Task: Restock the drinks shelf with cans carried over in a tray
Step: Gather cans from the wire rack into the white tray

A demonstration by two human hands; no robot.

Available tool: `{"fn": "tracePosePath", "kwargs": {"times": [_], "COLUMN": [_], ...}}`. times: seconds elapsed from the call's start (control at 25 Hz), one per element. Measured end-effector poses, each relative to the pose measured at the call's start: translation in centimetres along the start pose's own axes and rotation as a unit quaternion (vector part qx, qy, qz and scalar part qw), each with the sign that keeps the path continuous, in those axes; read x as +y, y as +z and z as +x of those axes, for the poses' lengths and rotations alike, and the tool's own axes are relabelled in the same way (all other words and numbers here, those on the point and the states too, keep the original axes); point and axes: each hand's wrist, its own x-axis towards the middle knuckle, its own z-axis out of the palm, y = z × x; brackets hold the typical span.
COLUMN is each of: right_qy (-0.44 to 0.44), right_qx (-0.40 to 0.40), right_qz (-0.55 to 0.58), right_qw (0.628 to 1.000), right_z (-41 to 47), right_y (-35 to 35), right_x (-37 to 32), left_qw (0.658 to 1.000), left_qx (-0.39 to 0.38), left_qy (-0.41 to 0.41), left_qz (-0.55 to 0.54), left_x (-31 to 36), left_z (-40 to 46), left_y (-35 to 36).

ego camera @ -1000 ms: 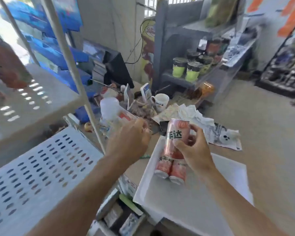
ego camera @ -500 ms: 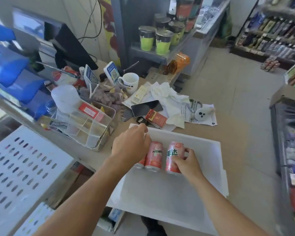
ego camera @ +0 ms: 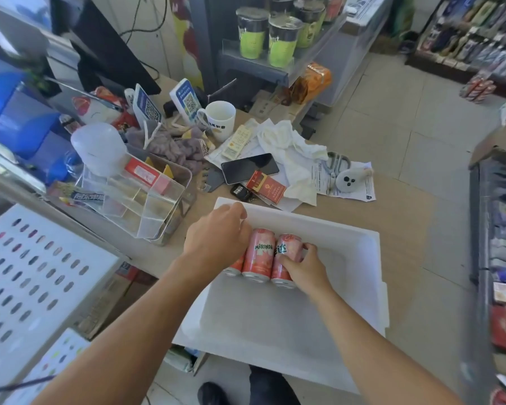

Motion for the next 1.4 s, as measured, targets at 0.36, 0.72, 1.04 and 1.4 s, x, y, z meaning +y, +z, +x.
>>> {"fn": "tracePosePath", "kwargs": {"times": [0.36, 0.72, 1.04, 1.4], "right_qy": [-0.033, -0.141, -0.439, -0.725], "right_qx": [-0.007, -0.003, 0.049, 0.027], "right_qz": [-0.01, -0.182, -0.319, -0.281], "right_qw": [0.999, 0.973, 0.838, 0.629], "right_z": [-0.5, -2.5, -5.9, -13.8], "right_y": [-0.6, -3.2, -2.6, 3.5], "right_x": [0.1, -2.0, -11.5, -26.3], "left_qw": [0.999, 1.0, 0.992, 0.927], "left_qx": [-0.025, 0.016, 0.121, 0.323], "left_qy": [0.006, -0.011, -0.039, -0.167], "left_qz": [0.024, 0.015, 0.01, 0.089], "left_x": [0.7, 0.2, -1.7, -6.9], "left_z": [-0.6, -1.3, -2.9, -9.7], "left_y": [0.4, -0.8, -7.1, -18.2]}}
